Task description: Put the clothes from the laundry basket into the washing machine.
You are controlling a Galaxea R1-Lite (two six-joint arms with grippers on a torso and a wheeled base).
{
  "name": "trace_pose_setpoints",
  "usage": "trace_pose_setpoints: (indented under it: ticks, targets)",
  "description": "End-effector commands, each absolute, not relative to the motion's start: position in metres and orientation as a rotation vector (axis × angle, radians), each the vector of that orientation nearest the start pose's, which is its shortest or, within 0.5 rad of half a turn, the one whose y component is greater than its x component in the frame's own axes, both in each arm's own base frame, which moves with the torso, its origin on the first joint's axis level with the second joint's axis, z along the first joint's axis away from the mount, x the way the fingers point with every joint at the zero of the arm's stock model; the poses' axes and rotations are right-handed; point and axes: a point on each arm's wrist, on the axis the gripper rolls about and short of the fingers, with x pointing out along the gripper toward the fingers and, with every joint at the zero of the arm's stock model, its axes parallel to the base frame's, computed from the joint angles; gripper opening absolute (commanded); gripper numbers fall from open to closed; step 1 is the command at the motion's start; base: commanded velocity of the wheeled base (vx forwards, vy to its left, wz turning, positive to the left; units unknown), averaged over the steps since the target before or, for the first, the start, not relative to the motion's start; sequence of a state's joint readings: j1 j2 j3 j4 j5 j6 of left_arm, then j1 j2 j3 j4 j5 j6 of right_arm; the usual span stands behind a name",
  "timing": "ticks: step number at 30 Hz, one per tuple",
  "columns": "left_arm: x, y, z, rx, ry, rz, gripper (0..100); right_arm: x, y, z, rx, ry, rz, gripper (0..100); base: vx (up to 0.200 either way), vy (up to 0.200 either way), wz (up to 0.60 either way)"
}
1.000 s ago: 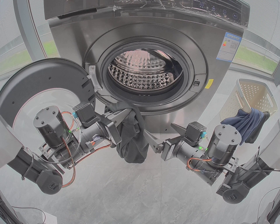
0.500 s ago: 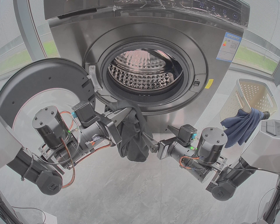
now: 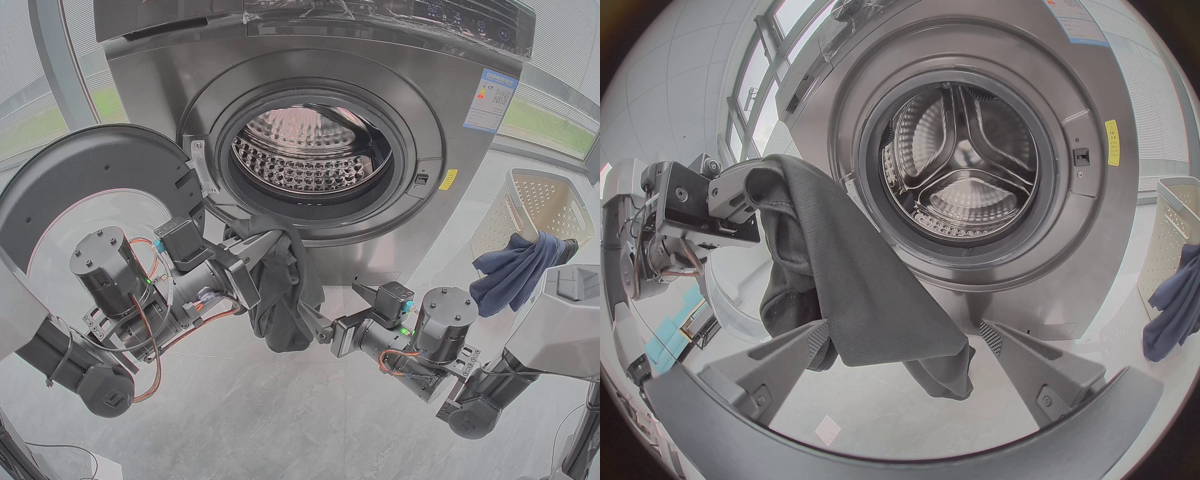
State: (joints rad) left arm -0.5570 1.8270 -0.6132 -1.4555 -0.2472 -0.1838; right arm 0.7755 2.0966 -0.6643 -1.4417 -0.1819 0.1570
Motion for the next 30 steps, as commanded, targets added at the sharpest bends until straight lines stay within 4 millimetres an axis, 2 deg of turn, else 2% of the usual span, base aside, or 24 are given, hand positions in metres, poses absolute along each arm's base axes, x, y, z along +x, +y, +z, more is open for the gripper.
trace_pose_setpoints:
  ticks: [1, 7, 8, 10, 14, 17, 20, 30]
  targets:
    - [0.257, -0.168, 0.177, -0.211, -0.168, -0.823, 0, 0.256, 0.245, 0.099, 0.159, 0.029, 0.594, 100, 0.000, 0.000, 0.00]
    - [0.255, -0.167, 0.179, -0.212, -0.173, -0.827, 0, 0.276, 0.258, 0.099, 0.161, -0.013, 0.583, 100, 0.000, 0.000, 0.00]
    - [0.255, -0.167, 0.179, -0.212, -0.173, -0.827, 0, 0.284, 0.259, 0.096, 0.158, -0.019, 0.572, 100, 0.000, 0.000, 0.00]
    - [0.254, -0.167, 0.178, -0.212, -0.173, -0.828, 0, 0.297, 0.256, 0.090, 0.155, -0.023, 0.546, 100, 0.000, 0.000, 0.00]
    - [0.254, -0.167, 0.178, -0.212, -0.173, -0.827, 0, 0.307, 0.251, 0.083, 0.149, -0.023, 0.526, 100, 0.000, 0.000, 0.00]
    - [0.255, -0.167, 0.179, -0.212, -0.174, -0.827, 0, 0.309, 0.248, 0.079, 0.146, -0.017, 0.516, 100, 0.000, 0.000, 0.00]
    - [0.255, -0.166, 0.179, -0.212, -0.175, -0.824, 0, 0.302, 0.243, 0.068, 0.134, 0.008, 0.526, 100, 0.000, 0.000, 0.00]
    - [0.256, -0.167, 0.178, -0.212, -0.176, -0.825, 0, 0.292, 0.241, 0.061, 0.122, 0.039, 0.539, 100, 0.000, 0.000, 0.00]
